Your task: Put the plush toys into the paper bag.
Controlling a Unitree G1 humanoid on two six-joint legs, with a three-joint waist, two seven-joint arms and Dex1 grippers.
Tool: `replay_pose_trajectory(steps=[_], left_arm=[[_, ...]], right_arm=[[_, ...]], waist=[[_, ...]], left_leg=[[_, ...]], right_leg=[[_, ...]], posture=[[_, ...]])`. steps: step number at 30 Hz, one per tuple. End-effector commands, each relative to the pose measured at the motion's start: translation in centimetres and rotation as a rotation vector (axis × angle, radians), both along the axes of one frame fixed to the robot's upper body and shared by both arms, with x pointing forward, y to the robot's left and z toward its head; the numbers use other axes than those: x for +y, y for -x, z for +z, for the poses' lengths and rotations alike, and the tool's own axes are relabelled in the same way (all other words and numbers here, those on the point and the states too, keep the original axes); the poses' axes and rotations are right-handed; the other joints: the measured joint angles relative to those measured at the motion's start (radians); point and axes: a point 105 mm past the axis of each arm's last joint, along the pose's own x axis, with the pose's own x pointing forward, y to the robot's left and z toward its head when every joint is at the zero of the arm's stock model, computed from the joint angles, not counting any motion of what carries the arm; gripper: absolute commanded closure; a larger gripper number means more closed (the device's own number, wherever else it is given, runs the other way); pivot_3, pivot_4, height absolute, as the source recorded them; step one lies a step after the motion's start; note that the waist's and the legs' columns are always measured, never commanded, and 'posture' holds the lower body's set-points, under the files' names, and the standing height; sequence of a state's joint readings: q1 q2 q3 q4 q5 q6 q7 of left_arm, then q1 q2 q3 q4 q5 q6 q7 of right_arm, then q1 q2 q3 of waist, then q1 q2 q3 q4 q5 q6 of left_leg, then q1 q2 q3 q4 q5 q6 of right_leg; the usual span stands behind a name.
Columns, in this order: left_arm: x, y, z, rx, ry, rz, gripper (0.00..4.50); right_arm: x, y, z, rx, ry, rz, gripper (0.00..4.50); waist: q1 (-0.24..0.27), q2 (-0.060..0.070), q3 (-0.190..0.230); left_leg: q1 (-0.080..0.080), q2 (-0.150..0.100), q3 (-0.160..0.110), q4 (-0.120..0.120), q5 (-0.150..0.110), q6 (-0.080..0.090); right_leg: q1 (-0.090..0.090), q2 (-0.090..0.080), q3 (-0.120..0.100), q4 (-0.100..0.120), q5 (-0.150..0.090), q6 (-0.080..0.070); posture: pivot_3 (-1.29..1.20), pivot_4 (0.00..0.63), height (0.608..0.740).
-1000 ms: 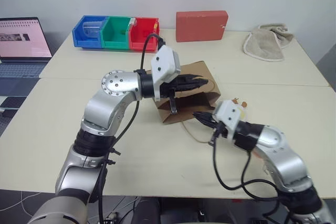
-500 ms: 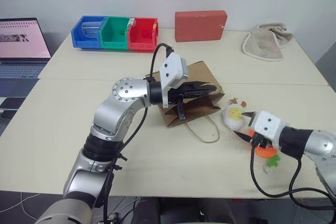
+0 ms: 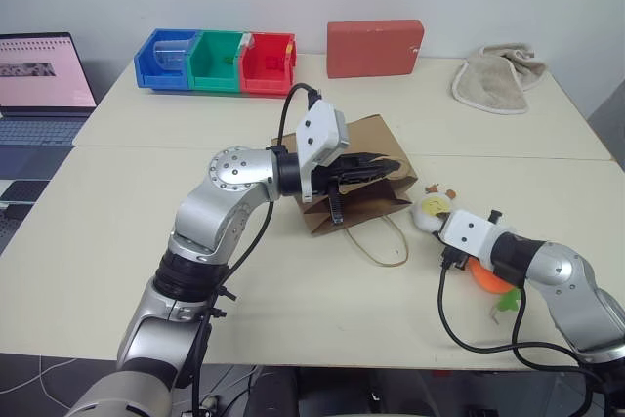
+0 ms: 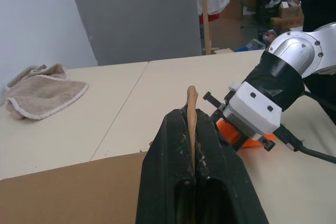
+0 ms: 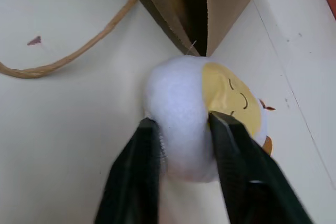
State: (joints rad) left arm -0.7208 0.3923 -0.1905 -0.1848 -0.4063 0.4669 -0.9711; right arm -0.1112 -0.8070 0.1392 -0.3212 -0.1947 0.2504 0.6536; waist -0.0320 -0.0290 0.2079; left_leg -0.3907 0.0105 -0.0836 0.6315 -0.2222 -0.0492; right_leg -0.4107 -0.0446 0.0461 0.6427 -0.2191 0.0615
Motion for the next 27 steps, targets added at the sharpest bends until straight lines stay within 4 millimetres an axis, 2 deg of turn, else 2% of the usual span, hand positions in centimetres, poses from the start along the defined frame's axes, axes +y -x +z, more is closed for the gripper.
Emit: replay_pose_trajectory(steps=[1, 5, 8, 12, 16, 19, 21, 23, 25, 27], left_arm=[[0.2, 0.2, 0.8, -0.038, 0.016, 0.0, 4.5], [0.2, -0.1, 1.3, -0.034, 0.041, 0.012, 4.5], [0.3, -0.2, 1.3, -0.029, 0.047, 0.016, 4.5], [0.4, -0.4, 1.4, -0.025, 0.051, 0.013, 4.5], [0.2, -0.4, 1.6, -0.021, 0.059, 0.004, 4.5], [0.2, -0.2, 2.1, -0.004, 0.081, -0.008, 4.5], [0.2, 0.0, 2.1, -0.005, 0.074, -0.021, 4.5], [0.3, 0.3, 2.2, 0.003, 0.07, -0.036, 4.5], [0.3, 0.4, 2.2, 0.007, 0.072, -0.039, 4.5], [0.3, 0.6, 2.3, 0.012, 0.07, -0.047, 4.5]], right_arm=[[-0.8, -0.5, 0.7, -0.04, 0.05, 0.02, 4.47], [-1.1, -0.2, 3.0, -0.065, 0.021, 0.072, 4.47], [-0.8, 1.6, 5.3, 0.003, -0.011, 0.171, 4.47], [1.5, 5.7, 7.8, 0.196, -0.113, 0.346, 4.47], [3.8, 7.0, 8.5, 0.245, -0.172, 0.426, 4.47], [6.0, 6.2, 7.4, 0.205, -0.217, 0.442, 4.47], [6.7, 4.9, 7.4, 0.142, -0.255, 0.412, 4.47], [7.5, 3.3, 6.7, 0.069, -0.232, 0.397, 4.47], [8.3, 2.5, 6.2, 0.038, -0.217, 0.403, 4.47], [9.0, 1.1, 6.2, -0.028, -0.222, 0.375, 4.47]], waist=[[0.0, 0.0, 0.0], [0.0, 0.0, 0.0], [0.001, 0.0, 0.0], [-0.001, 0.0, 0.0], [0.0, 0.0, 0.0], [0.0, -0.001, 0.0], [0.0, -0.001, 0.0], [0.0, -0.001, 0.0], [0.0, -0.001, 0.0], [0.0, -0.001, 0.0]], left_leg=[[0.0, 0.0, 0.0, 0.0, 0.0, 0.0], [0.0, 0.0, 0.0, 0.0, 0.0, 0.0], [0.0, 0.0, 0.0, 0.0, 0.0, 0.0], [0.0, 0.0, -0.001, -0.001, 0.0, 0.0], [0.001, 0.001, -0.001, 0.0, 0.0, 0.0], [0.0, 0.001, -0.001, 0.002, 0.0, 0.0], [-0.001, 0.001, -0.001, 0.003, 0.0, 0.0], [-0.002, 0.0, -0.001, 0.004, 0.0, 0.0], [-0.002, 0.0, -0.001, 0.004, 0.0, 0.0], [-0.002, 0.0, -0.001, 0.003, 0.0, 0.0]], right_leg=[[0.0, 0.0, 0.0, 0.0, 0.0, 0.0], [0.0, 0.0, 0.0, 0.0, 0.0, 0.0], [0.0, 0.0, 0.0, 0.0, 0.0, 0.001], [0.0, 0.0, -0.001, 0.0, 0.0, 0.001], [0.001, 0.001, -0.001, 0.001, 0.0, 0.0], [0.001, 0.001, 0.0, 0.0, -0.002, -0.004], [0.001, 0.001, 0.0, 0.0, -0.002, -0.004], [0.001, 0.001, 0.001, 0.0, -0.002, -0.004], [0.0, 0.001, 0.001, 0.0, -0.002, -0.003], [0.0, 0.001, 0.0, 0.001, 0.0, 0.0]], posture=[[0.0, 0.15, 0.74], [0.0, 0.15, 0.74], [0.0, 0.15, 0.74], [0.0, 0.15, 0.74], [0.0, 0.15, 0.74], [0.0, 0.15, 0.74], [0.0, 0.15, 0.74], [0.0, 0.15, 0.74], [0.0, 0.15, 0.74], [0.0, 0.15, 0.74]])
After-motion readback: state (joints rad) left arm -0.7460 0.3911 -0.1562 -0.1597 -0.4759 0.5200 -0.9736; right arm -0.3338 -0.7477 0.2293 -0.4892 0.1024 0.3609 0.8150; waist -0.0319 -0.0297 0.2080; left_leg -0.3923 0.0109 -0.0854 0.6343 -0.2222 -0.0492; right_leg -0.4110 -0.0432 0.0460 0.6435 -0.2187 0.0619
